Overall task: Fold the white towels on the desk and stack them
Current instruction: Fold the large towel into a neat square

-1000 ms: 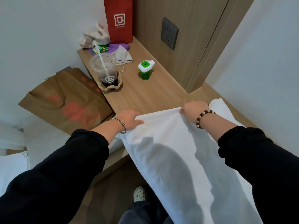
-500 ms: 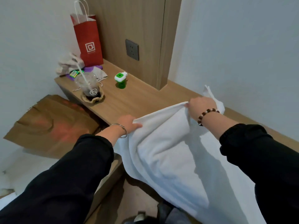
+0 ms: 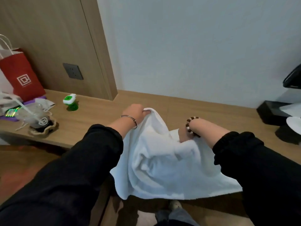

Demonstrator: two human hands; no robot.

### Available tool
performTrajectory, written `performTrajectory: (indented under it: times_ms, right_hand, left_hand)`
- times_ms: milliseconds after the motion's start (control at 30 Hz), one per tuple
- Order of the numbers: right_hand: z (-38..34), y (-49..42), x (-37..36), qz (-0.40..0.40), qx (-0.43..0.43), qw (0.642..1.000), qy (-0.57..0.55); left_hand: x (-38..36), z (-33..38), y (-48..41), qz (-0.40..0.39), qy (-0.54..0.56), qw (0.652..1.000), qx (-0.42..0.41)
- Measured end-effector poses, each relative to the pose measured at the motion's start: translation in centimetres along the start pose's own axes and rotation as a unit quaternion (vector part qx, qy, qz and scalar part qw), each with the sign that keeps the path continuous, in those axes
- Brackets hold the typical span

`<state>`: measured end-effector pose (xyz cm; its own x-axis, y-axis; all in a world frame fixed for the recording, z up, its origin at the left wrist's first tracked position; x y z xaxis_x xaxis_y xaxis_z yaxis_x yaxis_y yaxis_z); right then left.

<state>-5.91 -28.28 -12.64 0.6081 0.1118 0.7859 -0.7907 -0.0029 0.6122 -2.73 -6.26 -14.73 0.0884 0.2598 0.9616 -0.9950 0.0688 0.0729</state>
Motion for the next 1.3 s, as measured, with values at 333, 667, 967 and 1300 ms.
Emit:
performTrajectory:
  times_ms: [333,667,967,1300]
  right_hand:
    - [5.8,4.7,20.9,0.545,-0.059,0.82,-0.168]
    - [9.7,5.1,25.6,0.593,-0.06,0.802,-0.033]
    - [9.4,1.7,23.7,0.564,-0.084,0.82,-0.042]
    - [9.2,0.0,22.3,0.533,-0.111,0.827,-0.138]
  left_hand:
    - [22.9,8.4,-3.7,0.303,-0.156,0.928,-0.151]
    - [23.4,0.7,-5.0,0.121,-0.161,0.977,0.073]
    - [22.8,-4.6,-4.7,0.14,-0.161,0.969,0.123]
    - [20.8,-6.2,-6.3,0.234,-0.078,0.957,0.149]
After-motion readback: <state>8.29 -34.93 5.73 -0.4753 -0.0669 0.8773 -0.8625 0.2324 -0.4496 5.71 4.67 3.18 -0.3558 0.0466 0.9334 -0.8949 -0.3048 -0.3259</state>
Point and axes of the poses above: each hand's wrist, its own y-axis away from the middle knuckle, its own x-axis out of the back of the hand, z = x × y, the point moved 4 cm from there along -y, towards the middle knuckle, and after that the axes turned 4 degrees about -x, right-handed, at the moved point
